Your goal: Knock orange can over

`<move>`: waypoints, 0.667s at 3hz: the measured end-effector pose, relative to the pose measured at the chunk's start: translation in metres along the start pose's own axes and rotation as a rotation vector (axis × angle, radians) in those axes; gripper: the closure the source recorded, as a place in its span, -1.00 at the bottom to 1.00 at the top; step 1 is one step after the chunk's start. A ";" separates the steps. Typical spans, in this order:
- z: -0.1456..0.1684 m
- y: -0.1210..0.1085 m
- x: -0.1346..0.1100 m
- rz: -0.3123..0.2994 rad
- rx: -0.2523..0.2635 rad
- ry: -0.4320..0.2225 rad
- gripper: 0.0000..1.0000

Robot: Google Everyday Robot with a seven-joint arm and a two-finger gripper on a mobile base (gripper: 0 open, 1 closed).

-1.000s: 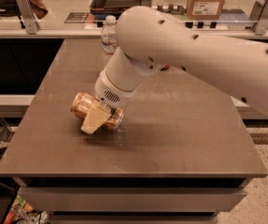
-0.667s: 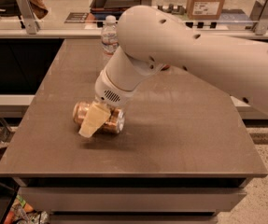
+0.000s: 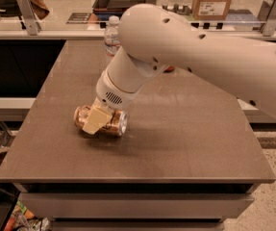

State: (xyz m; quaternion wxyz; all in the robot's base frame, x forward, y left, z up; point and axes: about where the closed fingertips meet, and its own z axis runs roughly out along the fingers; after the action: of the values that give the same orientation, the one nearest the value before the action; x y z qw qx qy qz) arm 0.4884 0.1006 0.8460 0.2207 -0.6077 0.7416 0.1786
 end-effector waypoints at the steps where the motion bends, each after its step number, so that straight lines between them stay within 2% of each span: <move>1: -0.002 0.001 -0.001 -0.003 0.003 -0.001 -0.07; 2: -0.003 0.002 -0.002 -0.006 0.006 -0.001 -0.53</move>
Offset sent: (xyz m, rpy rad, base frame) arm -0.0010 0.0000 0.0017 -0.0001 -0.0036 0.0007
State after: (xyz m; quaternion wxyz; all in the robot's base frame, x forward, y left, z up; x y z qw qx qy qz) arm 0.4863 0.1008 0.8497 0.2234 -0.6090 0.7403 0.1763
